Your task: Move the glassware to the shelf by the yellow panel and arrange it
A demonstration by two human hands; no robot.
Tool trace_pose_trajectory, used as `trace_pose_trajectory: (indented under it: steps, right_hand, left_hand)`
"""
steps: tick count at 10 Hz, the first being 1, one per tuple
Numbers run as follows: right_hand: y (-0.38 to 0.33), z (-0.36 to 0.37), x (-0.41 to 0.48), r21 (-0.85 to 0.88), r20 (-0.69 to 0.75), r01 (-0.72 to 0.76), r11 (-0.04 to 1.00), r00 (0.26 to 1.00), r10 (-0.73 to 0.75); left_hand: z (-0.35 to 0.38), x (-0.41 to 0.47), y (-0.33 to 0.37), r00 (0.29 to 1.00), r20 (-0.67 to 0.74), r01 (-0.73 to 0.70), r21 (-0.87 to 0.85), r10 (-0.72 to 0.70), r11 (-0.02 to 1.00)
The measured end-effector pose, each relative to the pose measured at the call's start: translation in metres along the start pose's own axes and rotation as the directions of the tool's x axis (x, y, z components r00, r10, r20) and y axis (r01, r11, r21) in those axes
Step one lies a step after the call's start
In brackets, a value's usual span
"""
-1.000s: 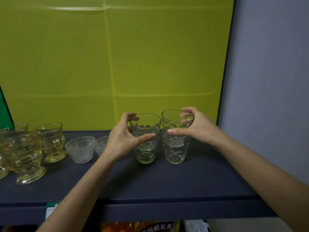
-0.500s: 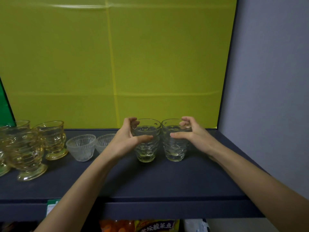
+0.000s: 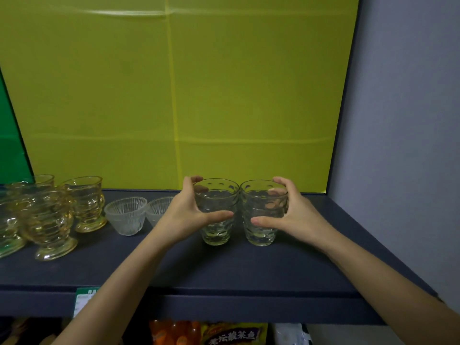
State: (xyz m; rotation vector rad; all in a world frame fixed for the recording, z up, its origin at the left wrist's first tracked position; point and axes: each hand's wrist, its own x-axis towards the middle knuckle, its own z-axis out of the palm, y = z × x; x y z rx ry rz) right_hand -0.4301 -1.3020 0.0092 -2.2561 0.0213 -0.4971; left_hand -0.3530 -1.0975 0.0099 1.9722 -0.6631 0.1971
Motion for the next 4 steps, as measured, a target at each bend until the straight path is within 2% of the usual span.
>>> trace_pose_trajectory:
  steps: [3,4]
  right_hand:
    - [-0.009,-0.001,-0.006,-0.045,0.053,-0.017,0.999,0.998,0.019]
    - [-0.019,-0.01,-0.011,-0.06,-0.005,-0.027,0.998,1.0,0.027]
  left_hand:
    - [-0.006,-0.01,0.003,1.0,-0.004,-0.014,0.025,0.014,1.0]
    - [-0.013,-0.015,0.011,0.998,-0.02,-0.053,0.009,0.054,0.999]
